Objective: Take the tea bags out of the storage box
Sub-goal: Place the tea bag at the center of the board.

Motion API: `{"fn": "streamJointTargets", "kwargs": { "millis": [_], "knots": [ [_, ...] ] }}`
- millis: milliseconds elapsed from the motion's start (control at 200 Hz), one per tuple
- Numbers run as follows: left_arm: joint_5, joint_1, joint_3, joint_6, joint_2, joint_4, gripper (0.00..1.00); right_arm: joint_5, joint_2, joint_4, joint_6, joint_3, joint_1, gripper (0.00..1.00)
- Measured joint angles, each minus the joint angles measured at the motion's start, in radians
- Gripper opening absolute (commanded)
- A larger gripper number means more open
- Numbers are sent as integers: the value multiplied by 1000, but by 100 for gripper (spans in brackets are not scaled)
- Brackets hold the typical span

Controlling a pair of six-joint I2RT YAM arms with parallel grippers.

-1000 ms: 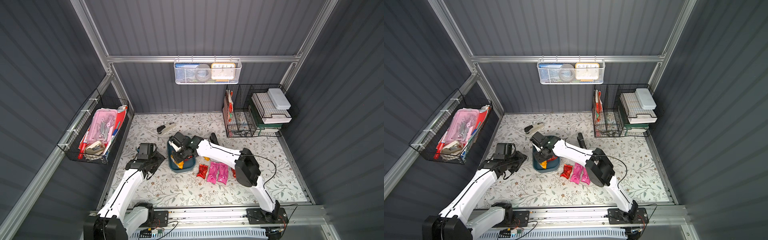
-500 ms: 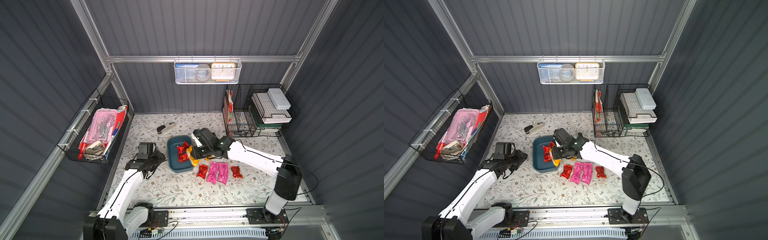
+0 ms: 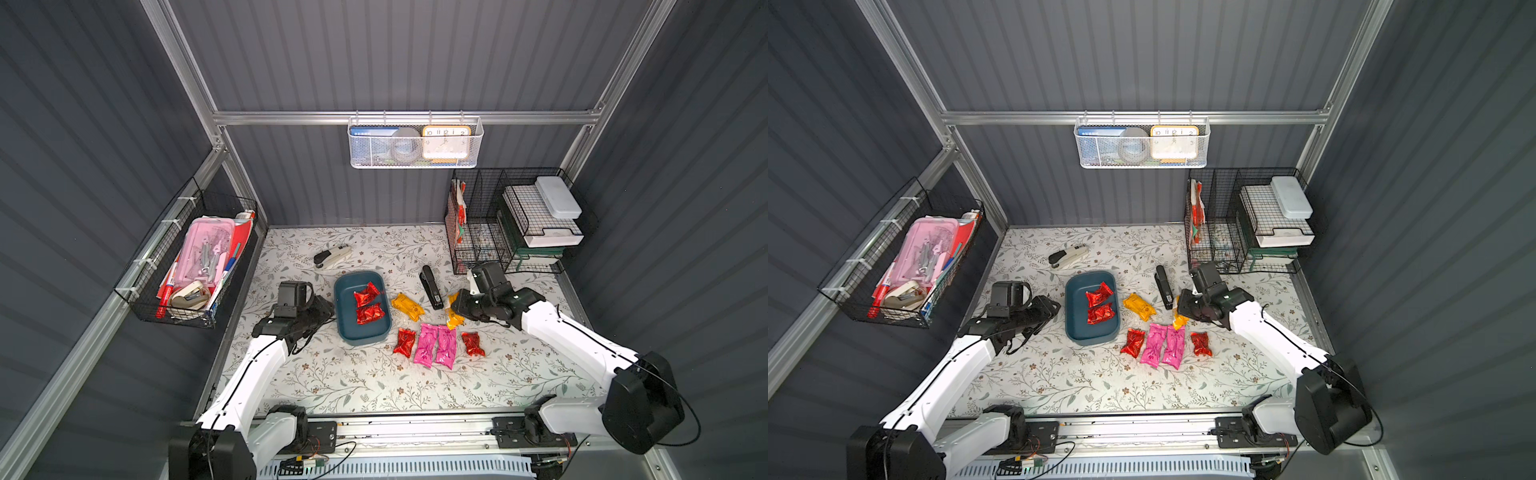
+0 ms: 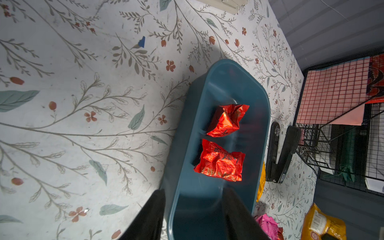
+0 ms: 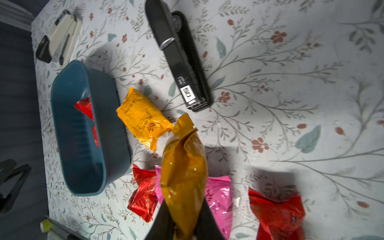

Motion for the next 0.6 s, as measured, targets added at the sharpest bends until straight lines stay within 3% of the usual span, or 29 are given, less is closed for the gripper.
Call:
{"fn": "streamJointTargets", "kwargs": {
  "millis": [300, 600],
  "knots": [
    [15, 0, 41, 17, 16, 10, 49, -105, 161, 24, -81, -18, -195, 15],
    [15, 0, 52, 25, 14, 15, 49, -196, 315, 81, -130, 17, -245, 20]
  ]
}}
